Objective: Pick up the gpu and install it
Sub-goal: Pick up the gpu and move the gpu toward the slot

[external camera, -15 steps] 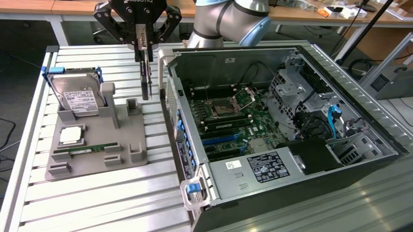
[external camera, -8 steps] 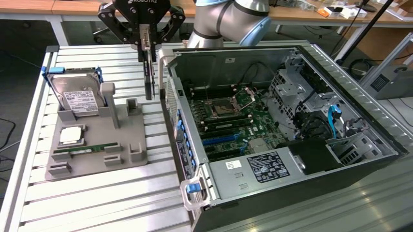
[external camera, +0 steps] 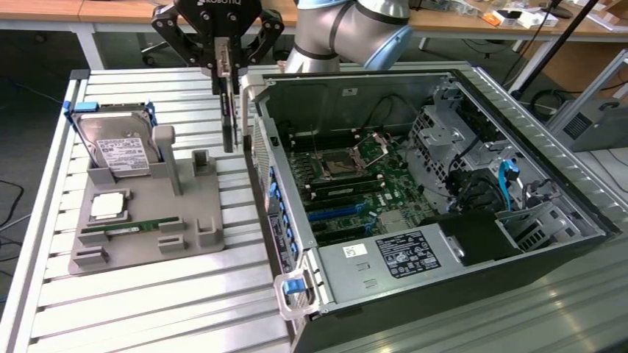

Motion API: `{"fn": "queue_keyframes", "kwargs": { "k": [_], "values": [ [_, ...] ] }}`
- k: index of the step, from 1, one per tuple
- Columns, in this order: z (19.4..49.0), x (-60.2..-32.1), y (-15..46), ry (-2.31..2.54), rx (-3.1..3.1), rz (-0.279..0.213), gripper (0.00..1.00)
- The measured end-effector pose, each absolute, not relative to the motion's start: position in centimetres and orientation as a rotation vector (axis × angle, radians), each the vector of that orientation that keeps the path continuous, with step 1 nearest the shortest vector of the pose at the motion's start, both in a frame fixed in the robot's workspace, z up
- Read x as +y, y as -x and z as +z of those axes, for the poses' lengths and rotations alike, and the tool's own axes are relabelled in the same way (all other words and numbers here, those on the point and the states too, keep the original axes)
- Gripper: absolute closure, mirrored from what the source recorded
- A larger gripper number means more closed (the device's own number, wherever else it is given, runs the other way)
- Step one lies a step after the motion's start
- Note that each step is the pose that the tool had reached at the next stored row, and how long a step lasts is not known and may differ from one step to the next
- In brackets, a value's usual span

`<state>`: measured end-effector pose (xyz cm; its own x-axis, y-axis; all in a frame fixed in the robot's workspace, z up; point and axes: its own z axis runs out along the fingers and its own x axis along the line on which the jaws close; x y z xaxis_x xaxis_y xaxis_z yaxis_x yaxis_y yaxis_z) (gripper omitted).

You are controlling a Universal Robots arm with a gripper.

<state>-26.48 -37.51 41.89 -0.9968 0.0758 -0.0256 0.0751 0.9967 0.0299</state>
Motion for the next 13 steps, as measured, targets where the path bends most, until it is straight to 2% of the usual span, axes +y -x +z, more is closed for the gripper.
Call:
{"fn": "queue_keyframes", "kwargs": {
  "k": [13],
  "values": [
    [41.89,-37.51,26.10,-0.118,3.112,0.043,0.73]
  ]
}}
